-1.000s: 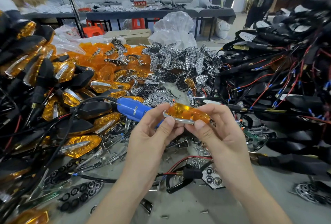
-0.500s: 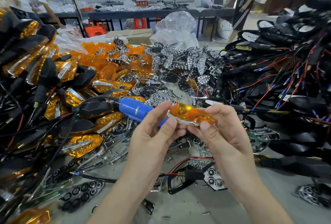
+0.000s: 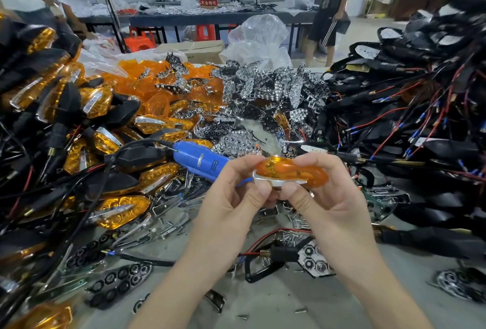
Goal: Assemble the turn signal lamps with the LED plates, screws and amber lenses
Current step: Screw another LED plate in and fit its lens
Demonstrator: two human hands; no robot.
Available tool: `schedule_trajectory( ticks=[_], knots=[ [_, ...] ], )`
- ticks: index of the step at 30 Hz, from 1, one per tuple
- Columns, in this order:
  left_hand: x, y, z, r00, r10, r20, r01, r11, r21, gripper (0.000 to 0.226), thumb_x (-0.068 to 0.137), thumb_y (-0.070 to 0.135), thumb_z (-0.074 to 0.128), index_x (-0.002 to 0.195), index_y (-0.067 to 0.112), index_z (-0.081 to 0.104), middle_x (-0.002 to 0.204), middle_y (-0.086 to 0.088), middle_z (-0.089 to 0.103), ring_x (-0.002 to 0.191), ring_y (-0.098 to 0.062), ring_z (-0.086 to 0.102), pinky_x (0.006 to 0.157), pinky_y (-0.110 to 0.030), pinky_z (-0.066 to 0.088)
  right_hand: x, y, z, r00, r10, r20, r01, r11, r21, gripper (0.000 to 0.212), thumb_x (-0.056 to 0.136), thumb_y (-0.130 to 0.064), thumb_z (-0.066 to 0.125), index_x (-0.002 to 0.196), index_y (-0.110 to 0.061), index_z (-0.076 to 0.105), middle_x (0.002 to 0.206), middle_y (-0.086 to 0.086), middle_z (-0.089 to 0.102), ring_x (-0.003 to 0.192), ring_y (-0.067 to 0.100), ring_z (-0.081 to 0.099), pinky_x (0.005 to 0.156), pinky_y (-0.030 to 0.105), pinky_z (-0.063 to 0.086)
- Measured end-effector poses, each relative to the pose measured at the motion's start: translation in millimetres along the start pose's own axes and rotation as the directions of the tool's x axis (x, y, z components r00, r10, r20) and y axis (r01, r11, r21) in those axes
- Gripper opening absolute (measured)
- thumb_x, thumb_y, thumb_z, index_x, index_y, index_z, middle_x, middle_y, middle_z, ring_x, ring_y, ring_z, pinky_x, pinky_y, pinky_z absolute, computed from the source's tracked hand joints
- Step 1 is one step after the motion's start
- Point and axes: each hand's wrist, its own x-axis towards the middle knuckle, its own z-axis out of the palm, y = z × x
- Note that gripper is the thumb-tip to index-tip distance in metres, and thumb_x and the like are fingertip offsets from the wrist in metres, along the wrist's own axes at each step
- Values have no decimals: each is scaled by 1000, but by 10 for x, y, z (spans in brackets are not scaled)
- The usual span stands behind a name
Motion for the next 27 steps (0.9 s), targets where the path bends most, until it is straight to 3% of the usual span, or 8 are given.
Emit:
schedule_trajectory(
  ticks=[11, 14, 16, 19, 21, 27],
  knots=[
    [1, 25, -30, 993, -77, 88, 76, 997, 16, 47, 81, 38, 69, 120, 13, 63, 105, 2, 75, 93, -7, 70, 80, -19, 54, -19, -38, 4, 999, 13, 39, -12, 1000, -4, 15, 88, -19, 72, 95, -32, 70, 96, -4, 76, 78, 8, 70, 71, 18, 56],
    [13, -7, -61, 989, -106, 106, 105, 994, 19, 44, 87, 37, 73, 120, 9, 63, 110, -5, 75, 98, -21, 72, 86, -32, 58, -17, -18, -13, 999, 21, 38, -21, 999, -25, 17, 90, -19, 76, 91, -34, 70, 93, -1, 75, 73, 10, 69, 69, 20, 56],
    [17, -30, -86, 986, -123, 114, 118, 992, 49, 42, 85, 40, 72, 118, 13, 66, 113, -8, 74, 104, -28, 70, 94, -43, 56, -19, -18, -22, 998, 44, 52, -43, 999, -33, 12, 85, -34, 79, 91, -36, 69, 91, 3, 72, 70, 16, 66, 66, 27, 56],
    [24, -28, -107, 980, -152, 125, 146, 988, 55, 35, 83, 41, 71, 112, 21, 70, 107, -4, 74, 95, -20, 70, 86, -34, 56, -18, 11, -40, 995, 77, 57, -75, 996, -42, 14, 82, -40, 79, 90, -35, 68, 88, 5, 70, 68, 18, 61, 62, 35, 54],
    [23, -19, -116, 976, -168, 140, 162, 985, 55, 33, 82, 42, 71, 110, 23, 71, 103, -1, 74, 89, -13, 68, 81, -26, 55, -17, 17, -45, 994, 80, 73, -77, 996, -43, 14, 83, -38, 79, 89, -33, 68, 88, 6, 68, 67, 17, 59, 60, 34, 52],
    [22, -13, -122, 971, -187, 150, 185, 982, 30, 40, 78, 42, 72, 109, 16, 71, 99, -5, 72, 84, -14, 65, 79, -27, 54, -18, 26, -60, 995, 52, 85, -46, 997, -67, 10, 85, -31, 73, 86, -37, 65, 84, -4, 67, 58, 10, 54, 53, 26, 49]
  ],
)
